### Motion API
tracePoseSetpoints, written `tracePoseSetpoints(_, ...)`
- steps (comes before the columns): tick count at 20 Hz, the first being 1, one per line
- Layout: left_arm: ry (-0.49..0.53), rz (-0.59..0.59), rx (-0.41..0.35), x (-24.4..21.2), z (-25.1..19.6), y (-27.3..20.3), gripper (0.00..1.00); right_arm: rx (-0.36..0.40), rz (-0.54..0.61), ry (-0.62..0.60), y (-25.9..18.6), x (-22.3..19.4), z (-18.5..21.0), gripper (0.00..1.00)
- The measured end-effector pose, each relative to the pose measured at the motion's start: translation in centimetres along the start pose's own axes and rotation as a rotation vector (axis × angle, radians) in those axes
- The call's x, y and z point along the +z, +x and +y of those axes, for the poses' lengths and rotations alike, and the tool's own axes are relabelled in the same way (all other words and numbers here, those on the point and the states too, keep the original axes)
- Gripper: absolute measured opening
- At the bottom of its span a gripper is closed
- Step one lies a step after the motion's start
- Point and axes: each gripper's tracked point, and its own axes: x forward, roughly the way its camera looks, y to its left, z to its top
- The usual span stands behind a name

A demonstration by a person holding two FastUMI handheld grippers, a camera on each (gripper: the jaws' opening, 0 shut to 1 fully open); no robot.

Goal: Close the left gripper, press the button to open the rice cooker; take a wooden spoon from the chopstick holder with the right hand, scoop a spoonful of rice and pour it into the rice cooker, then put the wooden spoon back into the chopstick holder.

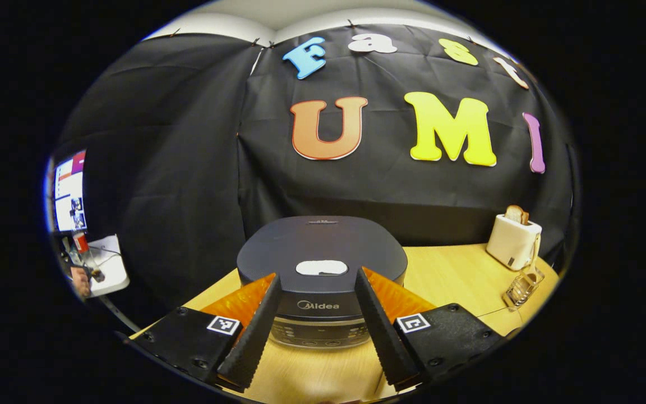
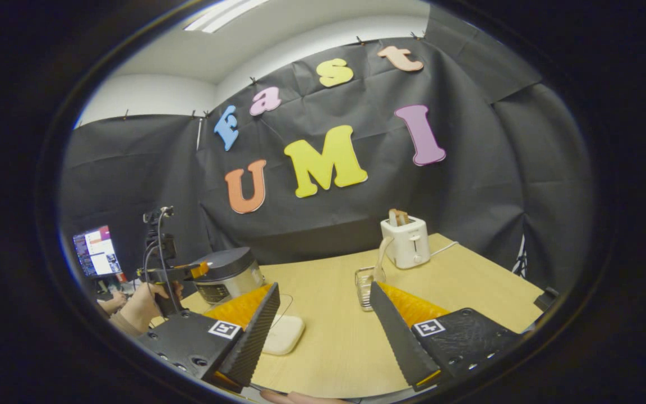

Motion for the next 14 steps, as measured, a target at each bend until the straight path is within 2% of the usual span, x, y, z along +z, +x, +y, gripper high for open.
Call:
tracePoseSetpoints(3, -0.017, -0.015, -0.03, 0.2, -0.1, -0.3, 0.85, 0.005, 0.015, 0.013, 0.0, -0.2, 0.1, 0.92)
tracePoseSetpoints(4, -0.024, 0.027, -0.032, -0.8, -0.1, -0.4, 0.85, 0.002, 0.013, 0.01, 0.0, -0.1, 0.0, 0.95)
tracePoseSetpoints(5, -0.033, 0.048, -0.008, -1.4, 0.4, -0.8, 0.84, 0.0, 0.01, 0.005, -0.1, 0.0, 0.1, 0.91)
tracePoseSetpoints(6, -0.037, 0.052, 0.006, -1.4, 0.9, -0.9, 0.85, -0.002, 0.005, -0.002, -0.1, 0.1, 0.1, 0.95)
tracePoseSetpoints(7, -0.045, 0.037, 0.02, -1.1, 1.3, -1.5, 0.85, -0.004, -0.003, -0.01, -0.2, 0.2, 0.0, 0.95)
tracePoseSetpoints(8, -0.053, 0.014, 0.021, -0.4, 1.4, -2.4, 0.92, -0.006, -0.012, -0.019, -0.2, 0.4, 0.0, 0.95)
tracePoseSetpoints(9, -0.057, -0.006, 0.016, 0.1, 1.1, -3.4, 0.85, -0.009, -0.018, -0.024, -0.2, 0.5, 0.0, 0.95)
tracePoseSetpoints(10, -0.06, -0.028, 0.014, 0.9, 0.6, -4.5, 0.84, -0.006, -0.02, -0.025, -0.2, 0.6, 0.1, 0.95)
tracePoseSetpoints(11, -0.062, -0.052, 0.005, 1.5, 0.2, -5.8, 0.83, 0.0, -0.024, -0.025, -0.2, 0.6, 0.1, 0.91)
tracePoseSetpoints(12, -0.069, -0.082, -0.007, 2.3, -0.3, -7.3, 0.83, 0.001, -0.026, -0.028, -0.1, 0.6, 0.0, 0.95)
tracePoseSetpoints(13, -0.075, -0.108, -0.025, 2.9, -1.0, -8.9, 0.83, 0.004, -0.028, -0.037, -0.2, 0.6, -0.1, 0.95)
tracePoseSetpoints(14, -0.074, -0.123, -0.044, 3.0, -1.9, -10.4, 0.83, 0.006, -0.032, -0.049, -0.1, 0.7, -0.1, 0.91)
